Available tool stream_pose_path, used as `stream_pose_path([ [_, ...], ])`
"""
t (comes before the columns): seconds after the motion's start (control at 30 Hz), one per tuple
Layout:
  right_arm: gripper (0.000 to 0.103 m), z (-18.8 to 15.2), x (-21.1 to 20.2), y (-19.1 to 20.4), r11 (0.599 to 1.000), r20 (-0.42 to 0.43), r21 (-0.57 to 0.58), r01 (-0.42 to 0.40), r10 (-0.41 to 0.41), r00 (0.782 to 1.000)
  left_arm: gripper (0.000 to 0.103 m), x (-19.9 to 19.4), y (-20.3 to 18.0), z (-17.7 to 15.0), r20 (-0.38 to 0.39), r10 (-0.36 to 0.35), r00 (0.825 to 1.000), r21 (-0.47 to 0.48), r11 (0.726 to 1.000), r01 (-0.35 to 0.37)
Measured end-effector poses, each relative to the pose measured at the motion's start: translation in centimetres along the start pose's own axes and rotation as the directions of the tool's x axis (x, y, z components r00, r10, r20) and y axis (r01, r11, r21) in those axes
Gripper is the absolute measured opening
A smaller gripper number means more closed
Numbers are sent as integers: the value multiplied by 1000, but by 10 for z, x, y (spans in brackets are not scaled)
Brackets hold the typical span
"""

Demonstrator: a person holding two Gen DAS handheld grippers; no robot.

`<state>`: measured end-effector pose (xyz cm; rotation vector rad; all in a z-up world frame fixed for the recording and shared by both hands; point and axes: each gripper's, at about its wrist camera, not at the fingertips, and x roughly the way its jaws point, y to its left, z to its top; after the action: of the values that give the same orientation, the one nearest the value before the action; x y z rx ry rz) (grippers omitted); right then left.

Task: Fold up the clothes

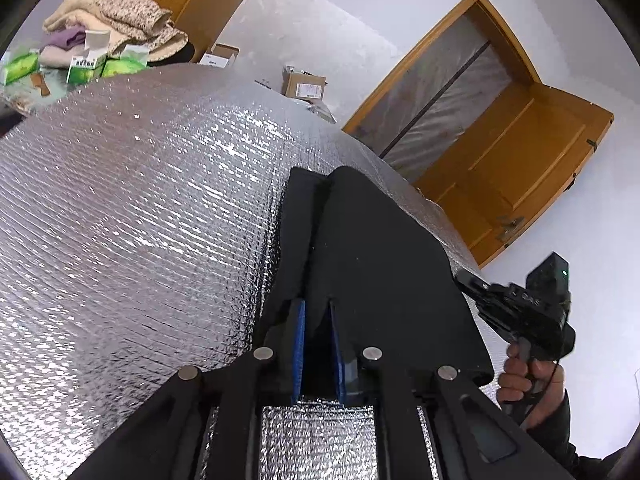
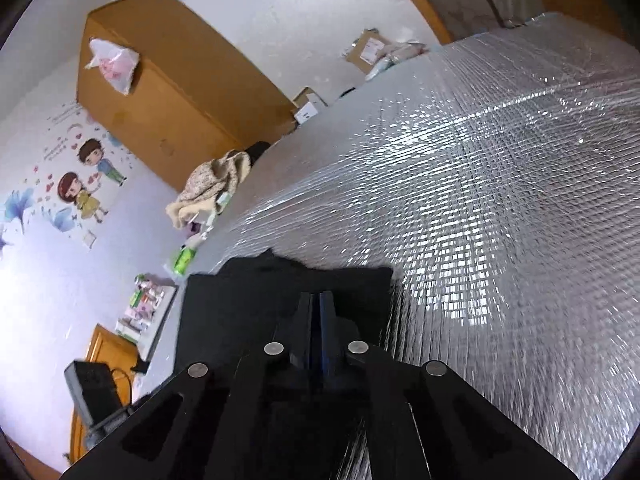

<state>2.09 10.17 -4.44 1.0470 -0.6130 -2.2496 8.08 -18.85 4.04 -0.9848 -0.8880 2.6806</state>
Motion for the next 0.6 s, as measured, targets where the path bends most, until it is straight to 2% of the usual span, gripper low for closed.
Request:
stream_pose_path([
  [0.1, 20, -10, -16, 1, 1000, 11, -1, -9, 9, 1000, 14, -4, -5, 8, 26, 37, 999, 32, 999, -38],
  [0.17, 30, -13, -23, -1, 1000, 22, 19, -13, 13, 1000, 21, 0, -7, 15, 29, 79, 996, 53, 995, -81],
  [0.2, 31, -15, -25, -2, 999, 26, 31, -13, 12, 1000, 29, 5, -8, 18, 17, 97, 995, 61, 993, -98],
  [0.23, 31, -15, -25, -3, 999, 23, 45, -11, 10, 1000, 35, 11, -8, 21, 5, 115, 993, 70, 991, -115],
  [0.4, 33, -23, -20, -14, 994, -38, 104, -17, 21, 999, 36, 26, -6, 22, -44, 131, 990, 63, 990, -128],
  [0.53, 34, -28, -14, -15, 994, -68, 99, -36, 43, 997, 34, 28, -6, 16, -71, 85, 994, 51, 995, -82],
  [0.6, 19, -27, -15, -11, 997, -64, 73, -33, 38, 997, 26, 30, -17, 13, -73, 94, 993, 94, 992, -87],
])
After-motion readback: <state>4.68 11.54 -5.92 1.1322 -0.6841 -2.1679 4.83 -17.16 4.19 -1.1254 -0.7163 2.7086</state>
